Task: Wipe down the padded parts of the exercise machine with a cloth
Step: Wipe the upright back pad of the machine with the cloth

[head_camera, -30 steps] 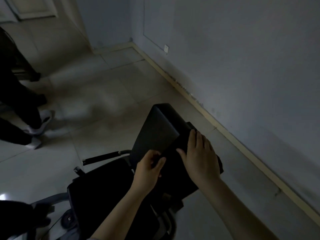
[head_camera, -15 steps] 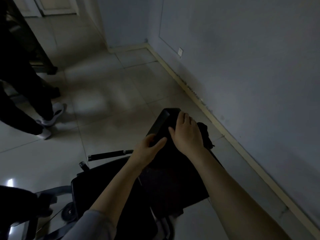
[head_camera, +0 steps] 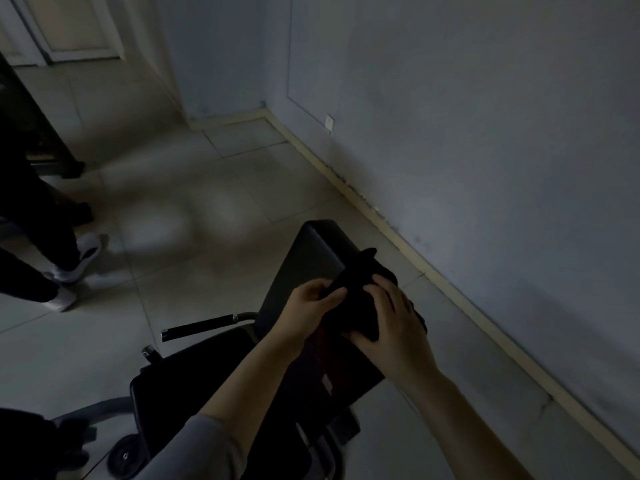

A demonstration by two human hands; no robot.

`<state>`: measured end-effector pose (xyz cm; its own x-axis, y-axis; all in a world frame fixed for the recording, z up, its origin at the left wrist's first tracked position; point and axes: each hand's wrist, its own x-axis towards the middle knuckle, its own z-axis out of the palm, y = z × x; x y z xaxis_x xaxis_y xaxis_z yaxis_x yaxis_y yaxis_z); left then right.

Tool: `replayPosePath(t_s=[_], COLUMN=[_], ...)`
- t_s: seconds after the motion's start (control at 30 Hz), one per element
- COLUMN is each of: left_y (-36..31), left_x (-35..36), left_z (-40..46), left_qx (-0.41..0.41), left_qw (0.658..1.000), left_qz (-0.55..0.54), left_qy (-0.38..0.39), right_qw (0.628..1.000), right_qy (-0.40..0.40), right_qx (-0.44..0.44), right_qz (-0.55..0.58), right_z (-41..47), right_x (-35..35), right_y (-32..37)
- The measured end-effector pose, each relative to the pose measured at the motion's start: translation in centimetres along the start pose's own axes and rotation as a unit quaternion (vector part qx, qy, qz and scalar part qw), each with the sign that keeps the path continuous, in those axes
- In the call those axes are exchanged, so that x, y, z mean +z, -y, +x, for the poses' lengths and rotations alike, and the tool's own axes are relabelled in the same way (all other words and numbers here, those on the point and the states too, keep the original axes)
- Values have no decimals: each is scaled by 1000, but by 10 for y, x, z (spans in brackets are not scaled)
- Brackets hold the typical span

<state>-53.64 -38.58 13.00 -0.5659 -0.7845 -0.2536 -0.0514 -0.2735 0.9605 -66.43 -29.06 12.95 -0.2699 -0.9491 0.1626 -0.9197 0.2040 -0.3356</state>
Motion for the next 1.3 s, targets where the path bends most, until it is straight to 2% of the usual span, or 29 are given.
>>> replayPosePath(t_s=[0.1, 0.23, 0.27, 0.33, 0.43, 0.5, 0.6, 0.7, 0.73, 0.8, 0.87, 0.93, 1.0, 1.1, 1.2, 1.3], left_y=[-14, -48, -58, -73, -85, -85, -75, -38, -22, 7, 30, 44, 56, 66, 73, 72], left_x=[1, 5, 6, 9, 9, 8, 0, -6, -7, -6, -6, -5, -7, -8, -12, -9], left_z=[-15, -26, -28, -28, -23, -18, -8, 8, 14, 22, 26, 28, 29, 28, 30, 28], left_qx=[62, 133, 155, 190, 153, 136, 117, 75, 47, 7, -5, -32, -42, -26, -16, -10], left_qw=[995, 985, 983, 980, 985, 986, 985, 988, 988, 986, 982, 977, 979, 988, 988, 989], left_qz=[-20, 9, 31, 48, -39, -78, -108, -42, -9, 48, 120, 182, 190, 150, 153, 147], left_qy=[71, 104, 89, 23, -68, -66, -70, -125, -144, -161, -142, -105, -53, 14, 23, 11], right_qw=[1000, 982, 970, 943, 920, 913, 928, 957, 970, 991, 992, 988, 982, 980, 974, 976], right_qy=[-17, -66, -74, -43, 2, -30, -141, -210, -188, -62, 77, 152, 173, 190, 224, 212], right_qx=[19, 106, 119, 128, 121, 148, 173, 110, 85, 63, 37, -6, -39, -41, -41, -46], right_qz=[5, 144, 197, 303, 374, 379, 299, 165, 131, 104, 88, 14, -57, -35, 11, 10], right_z=[-11, -10, -10, -10, -7, -6, -4, -9, -10, -9, -10, -3, 12, 49, 92, 128], right_x=[1, -11, -18, -39, -75, -96, -122, -124, -115, -87, -56, -28, -14, -6, 5, 19], right_y=[1, 11, 13, 20, 24, 21, 12, 16, 17, 17, 10, -2, -10, -13, -10, 3])
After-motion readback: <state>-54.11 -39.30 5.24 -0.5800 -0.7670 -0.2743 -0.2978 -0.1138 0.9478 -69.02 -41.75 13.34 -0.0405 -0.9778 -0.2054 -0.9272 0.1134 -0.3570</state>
